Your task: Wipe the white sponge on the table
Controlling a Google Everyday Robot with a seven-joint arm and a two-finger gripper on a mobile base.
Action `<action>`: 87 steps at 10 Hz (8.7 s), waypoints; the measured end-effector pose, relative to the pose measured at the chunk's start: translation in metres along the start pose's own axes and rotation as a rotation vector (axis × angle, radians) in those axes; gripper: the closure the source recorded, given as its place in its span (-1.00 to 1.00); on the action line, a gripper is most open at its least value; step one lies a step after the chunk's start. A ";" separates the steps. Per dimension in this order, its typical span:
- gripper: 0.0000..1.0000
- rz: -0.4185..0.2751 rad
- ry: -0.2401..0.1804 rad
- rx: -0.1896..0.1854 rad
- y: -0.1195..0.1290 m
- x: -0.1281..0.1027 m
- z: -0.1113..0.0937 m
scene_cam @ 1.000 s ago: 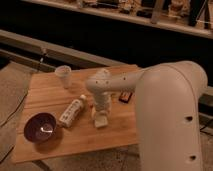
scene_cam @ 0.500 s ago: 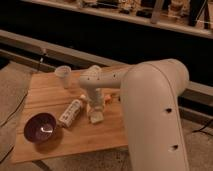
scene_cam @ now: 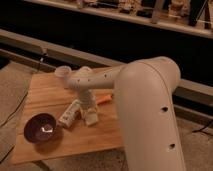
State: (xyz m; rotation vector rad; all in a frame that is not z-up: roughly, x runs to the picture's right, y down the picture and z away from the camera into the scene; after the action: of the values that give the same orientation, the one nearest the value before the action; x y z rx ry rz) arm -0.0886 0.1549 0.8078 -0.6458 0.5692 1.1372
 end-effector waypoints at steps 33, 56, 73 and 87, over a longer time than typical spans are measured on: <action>1.00 0.059 0.004 0.074 -0.025 -0.024 -0.005; 1.00 0.126 0.187 -0.077 -0.031 0.080 0.017; 1.00 0.186 0.082 -0.115 -0.056 -0.045 0.005; 1.00 0.086 0.158 -0.174 0.001 0.038 0.013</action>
State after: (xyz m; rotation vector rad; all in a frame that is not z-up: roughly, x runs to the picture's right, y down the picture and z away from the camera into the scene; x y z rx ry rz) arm -0.0763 0.1887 0.7902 -0.8740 0.6422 1.2323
